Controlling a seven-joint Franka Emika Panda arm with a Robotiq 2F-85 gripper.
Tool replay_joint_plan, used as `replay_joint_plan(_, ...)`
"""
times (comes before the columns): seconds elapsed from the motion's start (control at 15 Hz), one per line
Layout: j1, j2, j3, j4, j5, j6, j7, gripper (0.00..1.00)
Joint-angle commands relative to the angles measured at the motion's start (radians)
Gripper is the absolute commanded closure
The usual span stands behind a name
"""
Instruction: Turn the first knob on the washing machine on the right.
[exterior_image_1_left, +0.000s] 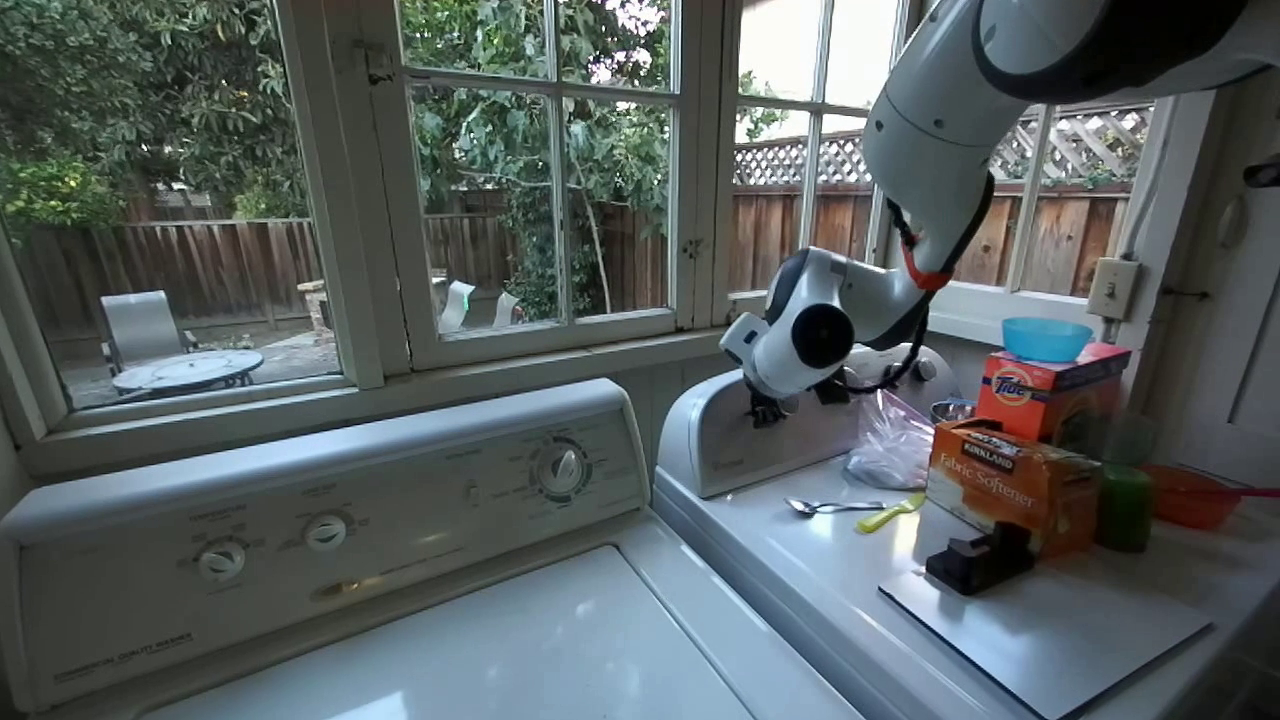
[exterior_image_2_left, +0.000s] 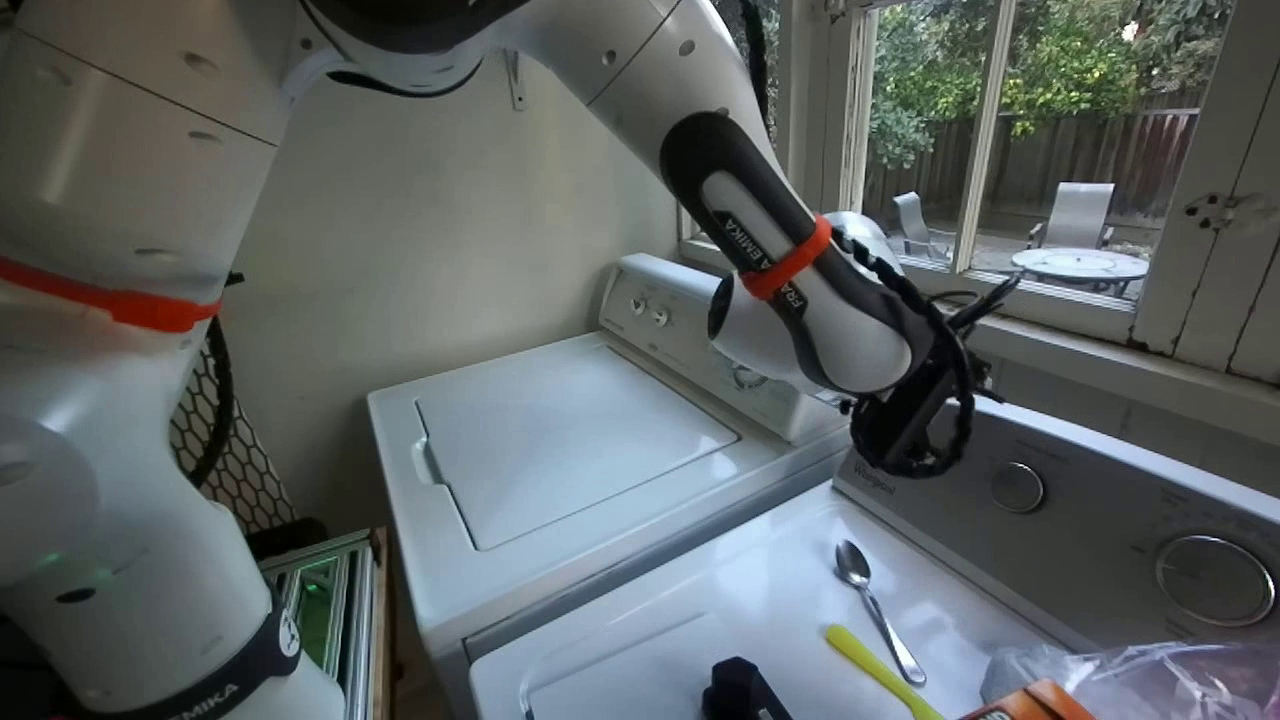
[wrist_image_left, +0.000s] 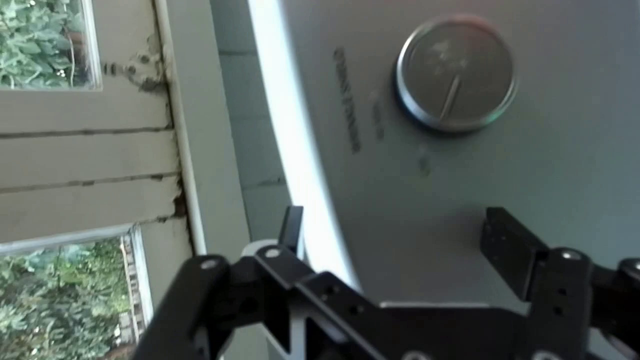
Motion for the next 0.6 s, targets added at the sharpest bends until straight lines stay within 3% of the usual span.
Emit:
replay_joint_plan(0.0, -0.095, -0.033, 0.2, 0.082, 0.01, 0.077, -0.106, 0.0)
replay_joint_plan(0.13, -0.169, -0.043, 0.305, 0.132, 0.014, 0.183, -0.146, 0.0)
replay_joint_plan(0.2, -0.17, -0.049, 0.295, 0.131, 0.016, 0.228, -0.125, 0.0)
replay_joint_plan(0.33, -0.106, -0.086, 0.171, 0.097, 0.161, 0.285, -0.184, 0.01)
replay_joint_plan(0.4, -0.031, -0.111, 0.041, 0.052, 0.271, 0.3, -0.249, 0.0)
replay_joint_plan(0.53, 0.038, -0.136, -0.1, -0.012, 0.432, 0.276, -0.38, 0.0)
